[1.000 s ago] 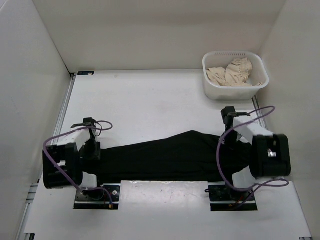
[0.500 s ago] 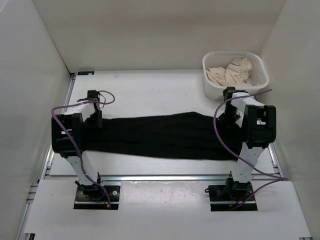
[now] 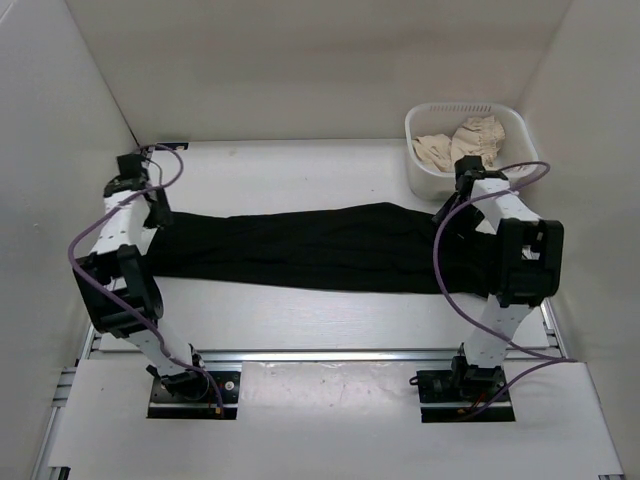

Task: Fold and stack the trousers
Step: Fold the trousers

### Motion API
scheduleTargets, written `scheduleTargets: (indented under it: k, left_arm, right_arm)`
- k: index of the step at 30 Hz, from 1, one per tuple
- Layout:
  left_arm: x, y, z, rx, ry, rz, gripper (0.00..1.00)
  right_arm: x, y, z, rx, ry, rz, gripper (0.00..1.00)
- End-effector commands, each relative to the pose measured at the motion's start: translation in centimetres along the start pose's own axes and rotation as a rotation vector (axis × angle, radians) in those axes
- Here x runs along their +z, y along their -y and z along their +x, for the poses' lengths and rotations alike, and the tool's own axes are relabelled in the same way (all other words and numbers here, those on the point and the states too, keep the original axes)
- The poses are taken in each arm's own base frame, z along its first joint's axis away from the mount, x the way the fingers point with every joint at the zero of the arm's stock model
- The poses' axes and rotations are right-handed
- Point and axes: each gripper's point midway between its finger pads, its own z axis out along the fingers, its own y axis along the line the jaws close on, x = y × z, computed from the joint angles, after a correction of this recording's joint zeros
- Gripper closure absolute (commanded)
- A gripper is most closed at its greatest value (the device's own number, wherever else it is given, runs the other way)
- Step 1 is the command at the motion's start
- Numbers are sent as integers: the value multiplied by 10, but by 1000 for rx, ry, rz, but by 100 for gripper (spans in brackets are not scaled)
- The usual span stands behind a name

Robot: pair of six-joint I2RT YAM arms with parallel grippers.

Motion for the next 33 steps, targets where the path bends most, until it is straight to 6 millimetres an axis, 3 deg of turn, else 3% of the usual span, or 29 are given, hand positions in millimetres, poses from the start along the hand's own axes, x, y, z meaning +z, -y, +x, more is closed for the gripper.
scheduleTargets:
  k: [1,4,8,12,15,17,22,26,27,30,33]
  left_arm:
    - [-14,-27,-30,-103,78,29,11]
    - [1,-37,-24,-128,38,18,10]
    - [40,-57,6,-195,-81,36,9]
    - [46,-36,10,-205,-99,160,9]
    - [45,-30,9,-207,-95,195,11]
    - [49,-28,15,-205,-115,198,17]
    - [54,-25,35,-188,-164,171,37]
    - [55,-27,41,-185,-179,149,62]
    - [55,-28,41,-184,-179,149,75]
    - [55,-28,41,-184,-179,149,80]
    - [55,-28,37,-186,-169,148,83]
  right_arm:
    - [-45,10,-12,-13,45,-68,38]
    - [-50,33,-8,60,4,-69,35]
    - [-44,65,-8,172,-32,-43,34]
    - [-41,86,-18,288,-48,-80,32]
    - [-34,87,-27,315,-50,-84,32]
    - [-28,81,-28,316,-80,-99,32]
    - [-25,91,-7,347,-148,-46,32]
    - [-34,108,5,388,-156,-12,32]
    - [-36,111,6,374,-148,-6,31]
    - [-47,127,10,378,-136,14,30]
    - [-46,138,22,403,-160,32,27]
